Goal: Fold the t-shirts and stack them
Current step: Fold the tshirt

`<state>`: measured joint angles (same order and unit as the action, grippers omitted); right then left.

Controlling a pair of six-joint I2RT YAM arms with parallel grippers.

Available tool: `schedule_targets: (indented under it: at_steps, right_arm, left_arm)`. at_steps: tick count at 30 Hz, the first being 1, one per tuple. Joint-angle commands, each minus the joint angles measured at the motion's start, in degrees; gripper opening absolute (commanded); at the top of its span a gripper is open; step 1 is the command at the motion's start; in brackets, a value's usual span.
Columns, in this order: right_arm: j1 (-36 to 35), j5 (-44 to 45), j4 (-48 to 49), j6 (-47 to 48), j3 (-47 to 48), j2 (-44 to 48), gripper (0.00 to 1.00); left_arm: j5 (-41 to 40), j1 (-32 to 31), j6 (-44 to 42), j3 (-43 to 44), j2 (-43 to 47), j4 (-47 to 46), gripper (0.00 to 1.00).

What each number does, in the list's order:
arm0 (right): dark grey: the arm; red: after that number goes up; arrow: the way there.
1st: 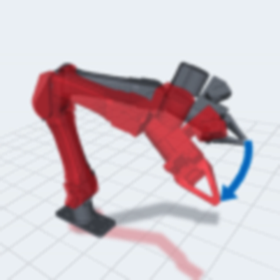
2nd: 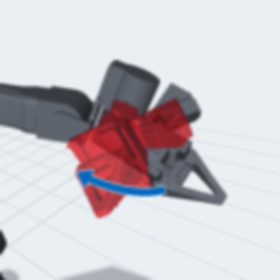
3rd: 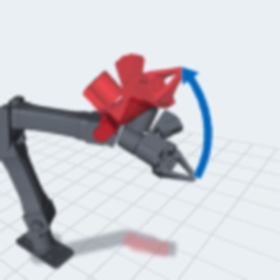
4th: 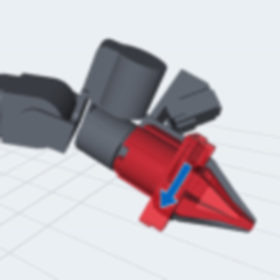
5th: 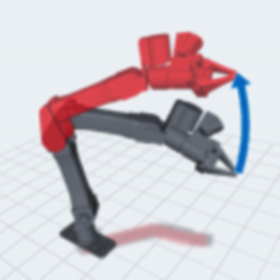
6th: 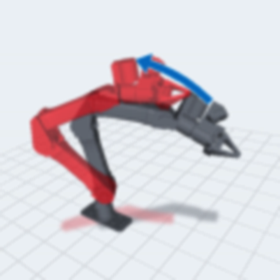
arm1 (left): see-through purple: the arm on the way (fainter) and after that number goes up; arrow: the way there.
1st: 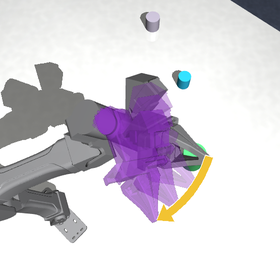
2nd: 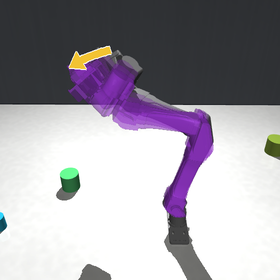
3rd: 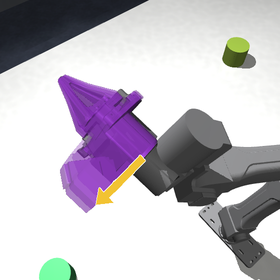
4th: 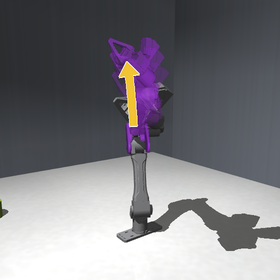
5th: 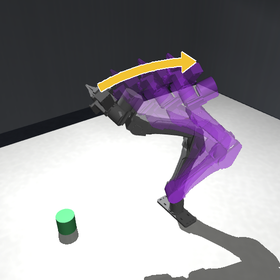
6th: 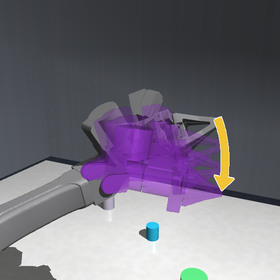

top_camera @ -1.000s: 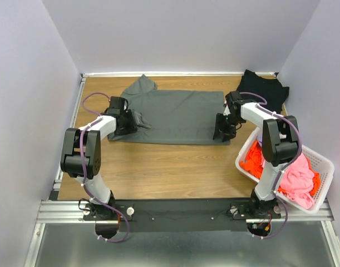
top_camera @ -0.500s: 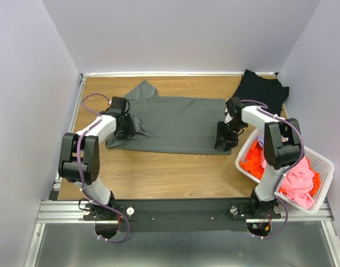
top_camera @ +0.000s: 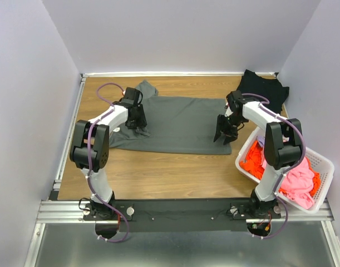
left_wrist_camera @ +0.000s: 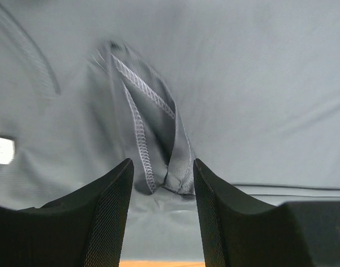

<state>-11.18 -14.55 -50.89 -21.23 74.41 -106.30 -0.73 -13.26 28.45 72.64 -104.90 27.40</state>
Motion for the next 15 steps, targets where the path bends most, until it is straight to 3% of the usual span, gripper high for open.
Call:
schedule_targets:
  at_steps: [1,15]
  right_arm:
    - [0.1,0.0,-1.1,-0.8,-0.2,2.1,0.59]
    - [0.1,-0.2,-1.0,-1.3,-1.0,2.3,0.59]
  left_arm:
    - [3.1,-1.9,0.9,-1.1,-1.1,-2.5,0.55]
    - [6.4,-2.7,1.4,-1.4,-3.6,-4.9,0.54]
